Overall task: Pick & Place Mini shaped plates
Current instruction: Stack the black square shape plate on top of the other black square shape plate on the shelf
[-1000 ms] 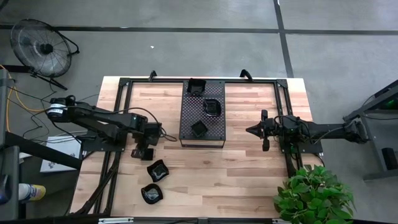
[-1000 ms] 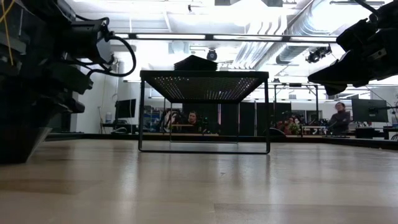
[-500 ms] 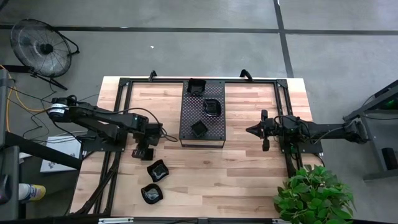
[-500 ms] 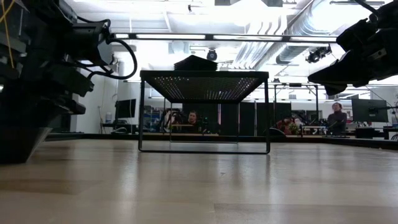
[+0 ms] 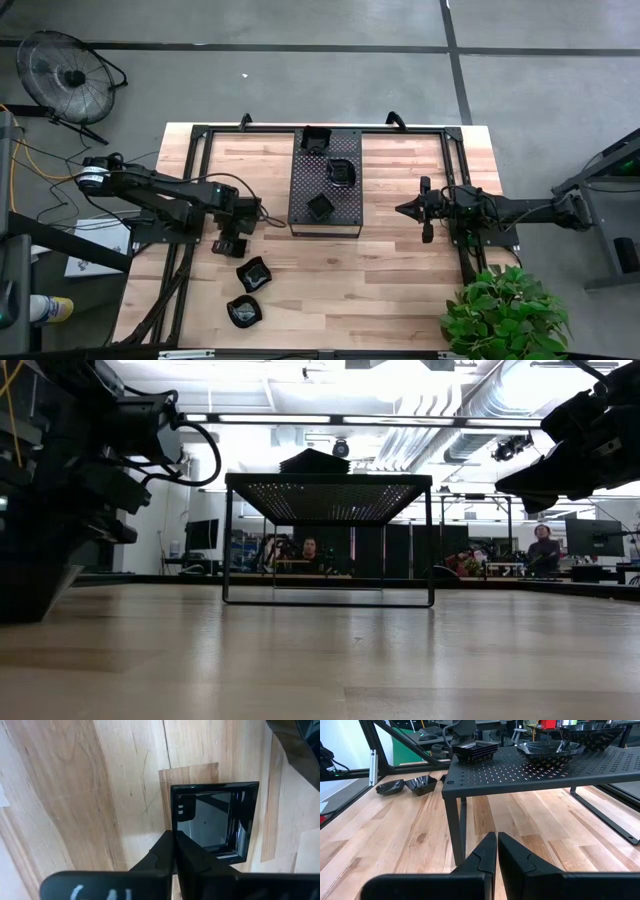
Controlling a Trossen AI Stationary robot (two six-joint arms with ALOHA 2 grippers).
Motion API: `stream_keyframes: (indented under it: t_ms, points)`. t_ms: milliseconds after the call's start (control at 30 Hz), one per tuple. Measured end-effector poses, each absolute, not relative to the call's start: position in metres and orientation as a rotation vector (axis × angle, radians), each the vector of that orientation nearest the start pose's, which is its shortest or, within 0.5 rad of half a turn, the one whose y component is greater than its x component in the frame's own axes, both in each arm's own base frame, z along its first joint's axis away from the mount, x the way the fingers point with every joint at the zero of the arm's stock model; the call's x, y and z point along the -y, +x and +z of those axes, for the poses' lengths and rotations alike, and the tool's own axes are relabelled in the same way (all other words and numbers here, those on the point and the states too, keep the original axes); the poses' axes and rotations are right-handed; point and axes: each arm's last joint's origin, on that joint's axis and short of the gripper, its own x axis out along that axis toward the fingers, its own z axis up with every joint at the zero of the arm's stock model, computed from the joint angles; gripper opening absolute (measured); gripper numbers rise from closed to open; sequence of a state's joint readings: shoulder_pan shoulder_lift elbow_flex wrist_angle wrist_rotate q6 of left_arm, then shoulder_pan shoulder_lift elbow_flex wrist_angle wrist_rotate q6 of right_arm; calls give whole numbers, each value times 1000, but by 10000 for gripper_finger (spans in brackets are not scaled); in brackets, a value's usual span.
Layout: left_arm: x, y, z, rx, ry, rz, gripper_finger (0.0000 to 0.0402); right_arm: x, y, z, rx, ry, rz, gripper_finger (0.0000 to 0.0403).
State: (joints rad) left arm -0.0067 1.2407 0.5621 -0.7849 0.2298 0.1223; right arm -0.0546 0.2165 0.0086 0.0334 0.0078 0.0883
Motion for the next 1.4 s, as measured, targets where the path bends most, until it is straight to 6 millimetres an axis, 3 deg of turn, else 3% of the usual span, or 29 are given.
stream_keyframes:
  t_ms: [200,433,900,1400]
  points:
    - [8,173,153,-1452,-67,-285,1,6,109,152,-172,92,-70,12]
    - [7,180,169,-1456,-50,-267,0,6,109,152,-171,92,-70,12]
    - [6,200,220,-1383,-1,-217,0,6,109,152,-172,92,-70,12]
    - [5,225,282,-1166,-190,-53,0,6,109,152,-171,92,-70,12]
